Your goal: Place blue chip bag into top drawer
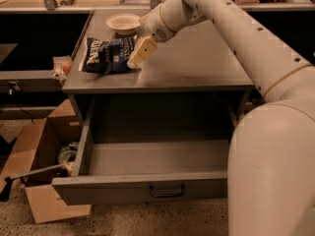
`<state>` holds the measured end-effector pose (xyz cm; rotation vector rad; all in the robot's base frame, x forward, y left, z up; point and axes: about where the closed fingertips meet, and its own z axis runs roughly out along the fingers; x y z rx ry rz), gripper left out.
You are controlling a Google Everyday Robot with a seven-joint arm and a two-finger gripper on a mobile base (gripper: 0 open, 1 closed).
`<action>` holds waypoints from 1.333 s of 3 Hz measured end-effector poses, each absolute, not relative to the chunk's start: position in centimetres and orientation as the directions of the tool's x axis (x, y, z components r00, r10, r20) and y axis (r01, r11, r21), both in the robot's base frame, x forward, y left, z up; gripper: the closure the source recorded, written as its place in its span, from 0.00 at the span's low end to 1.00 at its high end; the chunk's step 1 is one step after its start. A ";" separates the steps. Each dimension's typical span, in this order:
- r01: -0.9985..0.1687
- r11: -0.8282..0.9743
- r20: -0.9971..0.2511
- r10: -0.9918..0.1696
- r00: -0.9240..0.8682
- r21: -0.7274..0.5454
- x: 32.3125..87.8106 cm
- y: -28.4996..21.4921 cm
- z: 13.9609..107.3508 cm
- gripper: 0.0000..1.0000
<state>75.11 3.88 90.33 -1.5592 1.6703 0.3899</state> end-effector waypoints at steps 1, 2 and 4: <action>-0.949 0.153 -0.727 -0.680 0.101 -0.274 75.4 6.0 89.7 0.00; -0.962 0.104 -0.731 -0.672 0.120 -0.253 75.4 8.4 88.5 0.23; -0.968 0.065 -0.745 -0.652 0.143 -0.243 74.8 10.1 88.2 0.69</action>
Offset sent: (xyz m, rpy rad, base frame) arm 0.0061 0.0575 -0.0193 0.0111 0.0428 0.1271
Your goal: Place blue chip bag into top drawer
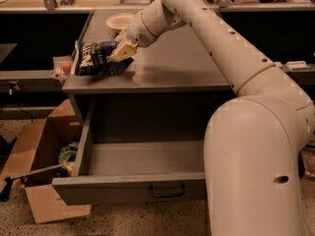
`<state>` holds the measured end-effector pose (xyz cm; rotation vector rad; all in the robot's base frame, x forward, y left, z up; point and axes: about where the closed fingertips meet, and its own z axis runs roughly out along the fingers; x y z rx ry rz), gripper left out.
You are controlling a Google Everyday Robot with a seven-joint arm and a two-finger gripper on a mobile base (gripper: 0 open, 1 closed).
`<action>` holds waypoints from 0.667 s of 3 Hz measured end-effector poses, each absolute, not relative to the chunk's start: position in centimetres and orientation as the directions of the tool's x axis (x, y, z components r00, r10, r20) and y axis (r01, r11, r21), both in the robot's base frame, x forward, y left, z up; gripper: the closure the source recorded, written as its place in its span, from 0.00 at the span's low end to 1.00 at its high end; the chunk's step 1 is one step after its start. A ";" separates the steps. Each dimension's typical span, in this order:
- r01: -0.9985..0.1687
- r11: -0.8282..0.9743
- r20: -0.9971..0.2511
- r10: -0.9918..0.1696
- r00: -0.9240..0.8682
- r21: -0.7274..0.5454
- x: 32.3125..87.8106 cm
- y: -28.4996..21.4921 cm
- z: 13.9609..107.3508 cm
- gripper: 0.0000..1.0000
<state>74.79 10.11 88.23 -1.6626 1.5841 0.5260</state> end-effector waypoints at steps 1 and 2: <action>-0.958 0.081 -0.767 -0.619 0.169 -0.276 73.1 8.8 90.6 0.93; -0.935 0.151 -0.793 -0.583 0.178 -0.321 70.0 5.1 94.1 1.00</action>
Offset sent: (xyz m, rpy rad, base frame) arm -0.0935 -0.1177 0.1018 0.1679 -0.1654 -0.1597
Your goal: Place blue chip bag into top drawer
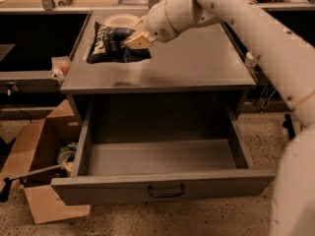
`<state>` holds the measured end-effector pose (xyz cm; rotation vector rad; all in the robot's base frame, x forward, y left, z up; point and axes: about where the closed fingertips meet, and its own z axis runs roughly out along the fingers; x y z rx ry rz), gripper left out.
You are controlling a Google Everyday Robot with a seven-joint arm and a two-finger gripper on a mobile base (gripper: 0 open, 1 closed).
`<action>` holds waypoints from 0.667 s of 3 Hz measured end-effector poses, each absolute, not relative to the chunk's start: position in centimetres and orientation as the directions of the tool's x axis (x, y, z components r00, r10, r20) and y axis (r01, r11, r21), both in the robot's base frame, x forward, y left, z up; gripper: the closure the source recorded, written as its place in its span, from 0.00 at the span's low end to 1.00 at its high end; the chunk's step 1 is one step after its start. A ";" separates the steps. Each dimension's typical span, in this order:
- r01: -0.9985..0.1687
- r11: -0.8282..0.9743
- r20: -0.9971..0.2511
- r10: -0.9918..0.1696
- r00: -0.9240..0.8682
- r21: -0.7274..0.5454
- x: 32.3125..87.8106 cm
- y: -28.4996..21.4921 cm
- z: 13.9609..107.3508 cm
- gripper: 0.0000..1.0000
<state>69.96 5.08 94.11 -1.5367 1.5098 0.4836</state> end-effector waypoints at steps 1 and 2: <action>-0.903 0.270 -0.809 -0.574 0.128 -0.334 66.5 0.2 96.3 1.00; -0.901 0.292 -0.802 -0.590 0.093 -0.320 65.8 -1.8 94.7 1.00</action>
Offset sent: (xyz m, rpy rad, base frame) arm -0.0303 -0.0420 0.0210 0.0322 -0.0230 -0.1012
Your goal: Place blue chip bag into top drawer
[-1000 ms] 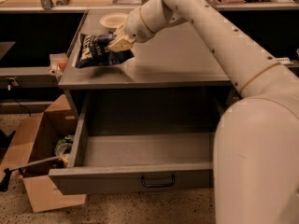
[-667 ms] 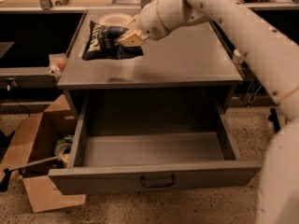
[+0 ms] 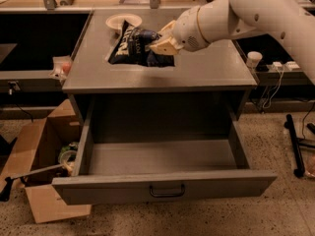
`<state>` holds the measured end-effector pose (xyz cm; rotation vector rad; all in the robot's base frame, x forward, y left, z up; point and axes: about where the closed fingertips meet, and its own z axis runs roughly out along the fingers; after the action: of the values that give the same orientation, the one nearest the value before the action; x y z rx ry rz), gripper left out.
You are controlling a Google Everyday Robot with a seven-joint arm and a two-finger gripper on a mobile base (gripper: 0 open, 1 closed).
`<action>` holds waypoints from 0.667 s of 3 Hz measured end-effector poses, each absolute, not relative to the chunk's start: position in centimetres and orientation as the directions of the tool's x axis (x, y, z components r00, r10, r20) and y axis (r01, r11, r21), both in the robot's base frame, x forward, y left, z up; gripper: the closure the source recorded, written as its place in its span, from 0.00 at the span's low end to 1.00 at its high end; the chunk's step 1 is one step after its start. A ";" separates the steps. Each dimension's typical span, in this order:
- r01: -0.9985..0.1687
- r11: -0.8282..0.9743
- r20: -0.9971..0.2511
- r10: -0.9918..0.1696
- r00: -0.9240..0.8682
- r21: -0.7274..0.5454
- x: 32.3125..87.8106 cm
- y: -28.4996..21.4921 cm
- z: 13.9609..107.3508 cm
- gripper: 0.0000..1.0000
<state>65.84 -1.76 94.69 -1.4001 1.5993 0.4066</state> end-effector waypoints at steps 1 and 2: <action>-0.901 0.292 -0.802 -0.590 0.093 -0.320 65.8 -1.8 94.7 1.00; -0.907 0.280 -0.805 -0.585 0.100 -0.316 64.5 -2.1 94.6 1.00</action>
Offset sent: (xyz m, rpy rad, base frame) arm -0.0387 -0.0172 -0.0020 0.0129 0.0074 0.0348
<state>64.54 -2.11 94.58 -1.4098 1.5907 0.4210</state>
